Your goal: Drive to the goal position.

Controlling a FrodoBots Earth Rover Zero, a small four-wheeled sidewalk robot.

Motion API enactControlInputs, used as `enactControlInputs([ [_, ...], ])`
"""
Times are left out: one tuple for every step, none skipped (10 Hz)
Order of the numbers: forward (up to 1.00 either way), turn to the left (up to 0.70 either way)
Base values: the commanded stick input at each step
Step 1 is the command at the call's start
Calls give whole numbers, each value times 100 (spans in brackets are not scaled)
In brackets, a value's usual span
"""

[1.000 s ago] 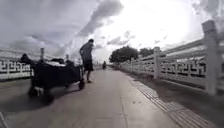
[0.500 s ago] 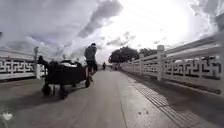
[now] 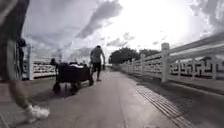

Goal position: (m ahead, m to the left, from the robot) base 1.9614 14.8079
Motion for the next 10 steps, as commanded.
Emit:
enactControlInputs([
  [70,0],
  [70,0],
  [70,0],
  [70,0],
  [70,0],
  [70,0],
  [70,0],
  [70,0],
  [70,0],
  [70,0],
])
